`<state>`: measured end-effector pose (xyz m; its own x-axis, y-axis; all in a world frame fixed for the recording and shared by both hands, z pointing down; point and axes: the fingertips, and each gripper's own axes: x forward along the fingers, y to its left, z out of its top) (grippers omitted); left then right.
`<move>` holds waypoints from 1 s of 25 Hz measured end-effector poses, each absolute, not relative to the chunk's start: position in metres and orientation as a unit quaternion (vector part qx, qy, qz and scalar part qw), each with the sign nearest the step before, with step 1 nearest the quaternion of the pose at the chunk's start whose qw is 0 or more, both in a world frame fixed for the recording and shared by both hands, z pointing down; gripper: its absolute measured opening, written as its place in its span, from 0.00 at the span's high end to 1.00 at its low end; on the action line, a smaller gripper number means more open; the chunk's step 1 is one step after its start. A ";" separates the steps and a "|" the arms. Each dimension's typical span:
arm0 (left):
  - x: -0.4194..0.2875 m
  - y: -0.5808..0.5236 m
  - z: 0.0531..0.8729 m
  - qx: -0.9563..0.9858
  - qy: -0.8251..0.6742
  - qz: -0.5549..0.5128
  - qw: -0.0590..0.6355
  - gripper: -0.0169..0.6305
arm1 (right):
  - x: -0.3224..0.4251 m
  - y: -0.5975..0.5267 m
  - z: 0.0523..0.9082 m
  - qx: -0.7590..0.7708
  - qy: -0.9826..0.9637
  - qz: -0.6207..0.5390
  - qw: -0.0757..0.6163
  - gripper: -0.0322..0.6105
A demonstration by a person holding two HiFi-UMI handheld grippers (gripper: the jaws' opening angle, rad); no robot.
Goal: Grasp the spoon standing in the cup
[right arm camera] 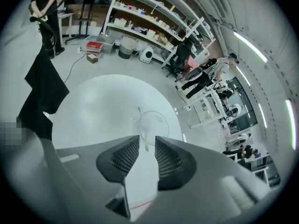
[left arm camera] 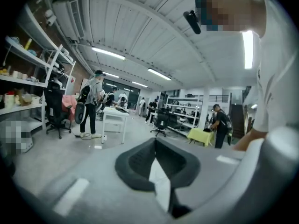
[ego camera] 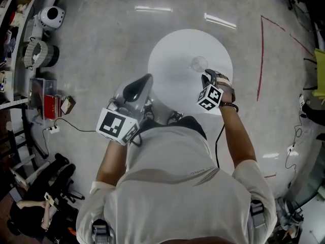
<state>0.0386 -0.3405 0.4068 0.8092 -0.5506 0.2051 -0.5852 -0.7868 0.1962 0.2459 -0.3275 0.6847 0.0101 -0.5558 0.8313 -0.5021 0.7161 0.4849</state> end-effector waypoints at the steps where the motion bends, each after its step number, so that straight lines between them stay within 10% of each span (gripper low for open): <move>1: 0.036 -0.340 0.409 0.941 -0.306 0.068 0.128 0.97 | 0.245 -0.328 0.690 0.368 -0.700 -0.028 0.611 0.78; 14: 0.008 -0.335 0.406 0.941 -0.308 0.062 0.125 0.97 | 0.230 -0.328 0.665 0.419 -0.681 -0.005 0.600 0.93; 25: 0.026 -0.317 0.371 0.969 -0.222 0.036 0.099 0.97 | 0.209 -0.290 0.524 0.599 -0.725 0.144 0.308 0.93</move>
